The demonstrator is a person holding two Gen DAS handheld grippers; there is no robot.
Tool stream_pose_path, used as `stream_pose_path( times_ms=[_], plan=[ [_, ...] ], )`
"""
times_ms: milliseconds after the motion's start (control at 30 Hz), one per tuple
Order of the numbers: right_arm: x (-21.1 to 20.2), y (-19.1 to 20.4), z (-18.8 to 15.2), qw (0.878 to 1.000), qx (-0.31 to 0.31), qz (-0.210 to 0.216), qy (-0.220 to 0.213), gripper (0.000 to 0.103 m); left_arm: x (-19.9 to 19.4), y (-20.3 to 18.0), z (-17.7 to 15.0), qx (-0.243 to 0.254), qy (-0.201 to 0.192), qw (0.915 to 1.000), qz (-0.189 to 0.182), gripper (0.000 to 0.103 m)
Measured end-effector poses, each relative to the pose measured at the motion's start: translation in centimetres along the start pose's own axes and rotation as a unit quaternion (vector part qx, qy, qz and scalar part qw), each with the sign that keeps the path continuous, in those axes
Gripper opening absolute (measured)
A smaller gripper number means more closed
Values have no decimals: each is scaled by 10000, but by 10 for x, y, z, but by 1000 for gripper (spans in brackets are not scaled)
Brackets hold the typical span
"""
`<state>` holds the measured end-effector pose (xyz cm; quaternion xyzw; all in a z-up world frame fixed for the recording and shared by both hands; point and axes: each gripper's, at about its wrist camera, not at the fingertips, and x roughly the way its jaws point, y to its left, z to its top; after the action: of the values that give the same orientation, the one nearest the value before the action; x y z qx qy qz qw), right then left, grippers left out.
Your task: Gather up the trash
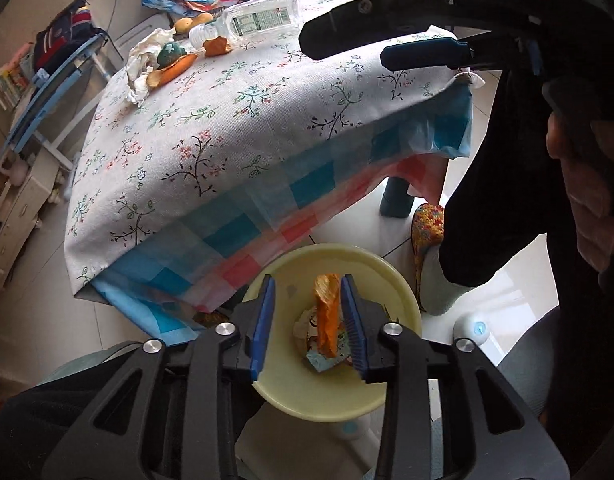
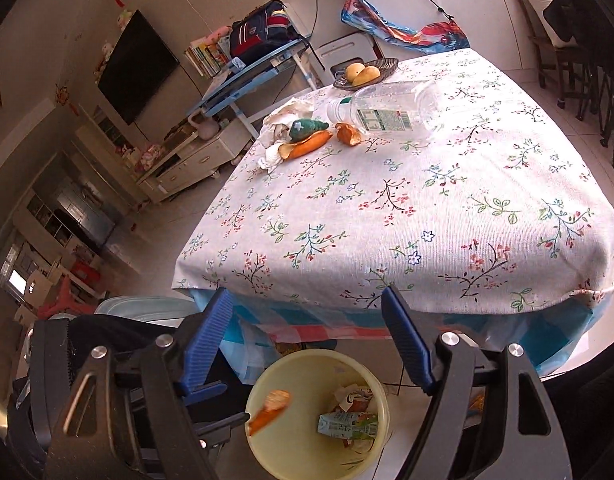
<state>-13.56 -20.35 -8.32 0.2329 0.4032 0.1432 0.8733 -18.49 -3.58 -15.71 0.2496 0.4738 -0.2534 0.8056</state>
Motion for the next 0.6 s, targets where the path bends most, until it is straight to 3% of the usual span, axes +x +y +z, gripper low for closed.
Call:
stream_pose_path(
  times_ms=[200,333,600],
  plan=[
    [-3,-4,1,10000,62,-11,-63,75,-5,13,2,-331,-104,9994,26,53],
    [-3,-4,1,10000,68,-17,-69,75,-15,28,7,-673,-414,9965,268,60],
    [-4,-4,-1,10000,48,-20,-74,75,-42,79,8,-1935,-1190,9695,925,71]
  ],
)
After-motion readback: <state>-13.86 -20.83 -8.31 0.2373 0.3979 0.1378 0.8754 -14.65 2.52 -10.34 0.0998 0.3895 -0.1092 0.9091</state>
